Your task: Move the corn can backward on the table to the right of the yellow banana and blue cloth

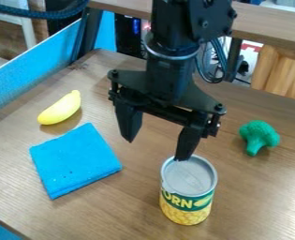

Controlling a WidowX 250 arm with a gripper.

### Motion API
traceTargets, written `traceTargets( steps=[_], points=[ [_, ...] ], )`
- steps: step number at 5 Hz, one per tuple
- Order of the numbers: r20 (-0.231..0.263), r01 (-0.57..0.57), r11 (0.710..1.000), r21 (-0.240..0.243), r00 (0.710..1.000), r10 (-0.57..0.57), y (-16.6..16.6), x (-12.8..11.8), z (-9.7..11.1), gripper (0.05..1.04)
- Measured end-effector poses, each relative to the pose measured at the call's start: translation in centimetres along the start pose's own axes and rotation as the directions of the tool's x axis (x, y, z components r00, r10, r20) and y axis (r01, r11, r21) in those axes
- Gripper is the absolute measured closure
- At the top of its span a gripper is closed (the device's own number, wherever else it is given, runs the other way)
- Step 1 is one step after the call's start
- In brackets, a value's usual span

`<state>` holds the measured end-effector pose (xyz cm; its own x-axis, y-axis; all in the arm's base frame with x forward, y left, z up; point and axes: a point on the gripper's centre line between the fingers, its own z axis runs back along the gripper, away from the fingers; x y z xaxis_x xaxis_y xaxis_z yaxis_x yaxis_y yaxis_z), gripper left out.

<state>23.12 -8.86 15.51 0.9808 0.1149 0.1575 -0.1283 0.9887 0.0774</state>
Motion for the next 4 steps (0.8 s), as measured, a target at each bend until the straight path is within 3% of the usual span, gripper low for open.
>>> traceTargets(
  steps=[1, 2, 3, 4],
  points=[
    [-0.016, 0.003, 1.000, 0.009, 1.000, -0.002, 0.0, -0.2, -0.5, 0.082],
    [0.003, -0.008, 1.000, -0.013, 1.000, 0.008, 0.1, -0.8, -1.5, 0.082],
    [0.039, 0.004, 1.000, -0.030, 0.999, -0.003, -0.3, -1.5, -1.7, 0.082],
    [0.079, 0.029, 1.000, -0.012, 0.997, -0.028, -1.1, -2.3, -2.4, 0.082]
  ],
)
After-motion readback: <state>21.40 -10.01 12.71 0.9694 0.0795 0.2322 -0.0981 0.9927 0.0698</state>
